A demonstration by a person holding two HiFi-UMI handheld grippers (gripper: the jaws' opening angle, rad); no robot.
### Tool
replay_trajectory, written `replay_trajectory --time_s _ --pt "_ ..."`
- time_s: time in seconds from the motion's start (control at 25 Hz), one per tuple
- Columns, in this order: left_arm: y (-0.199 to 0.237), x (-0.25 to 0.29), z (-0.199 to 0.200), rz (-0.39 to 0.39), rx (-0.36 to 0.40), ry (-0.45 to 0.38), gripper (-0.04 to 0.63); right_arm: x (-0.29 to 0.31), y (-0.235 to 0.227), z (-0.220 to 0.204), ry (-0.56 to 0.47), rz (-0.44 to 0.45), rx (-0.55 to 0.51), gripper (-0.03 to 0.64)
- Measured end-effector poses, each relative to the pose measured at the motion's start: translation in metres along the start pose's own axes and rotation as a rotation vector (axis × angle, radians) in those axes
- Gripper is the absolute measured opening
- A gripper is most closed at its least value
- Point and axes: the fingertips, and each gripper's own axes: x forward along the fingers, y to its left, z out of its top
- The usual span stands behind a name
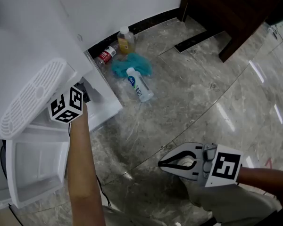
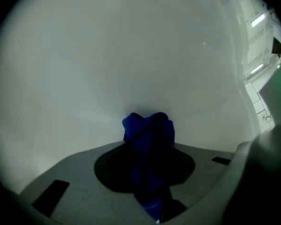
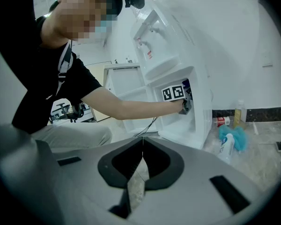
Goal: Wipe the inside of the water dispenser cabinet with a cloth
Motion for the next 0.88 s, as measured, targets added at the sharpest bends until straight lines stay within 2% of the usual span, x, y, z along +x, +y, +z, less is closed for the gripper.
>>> replay_trajectory --time_s 0.08,0.36,0.52,0.88 --pt "-0.006 -0.011 0.000 -0.029 -0.018 0.007 0.109 0.005 0.003 0.000 0.001 0.015 -0.003 -0.002" --pt "-0.042 -0.067 0.010 -0.185 -0.004 0.018 0.110 0.043 0.014 0.017 -0.023 0.081 -0.062 -0.002" --pt "-0.048 -0.116 0.001 -0.278 -0.039 0.078 0.110 0.066 0.013 0.036 -0.042 0.111 -0.100 -0.002" --pt "-0.032 -0.244 0.003 -0.463 0.002 0.246 0.110 0.133 0.026 0.058 -0.034 0.251 -0.172 -0.002"
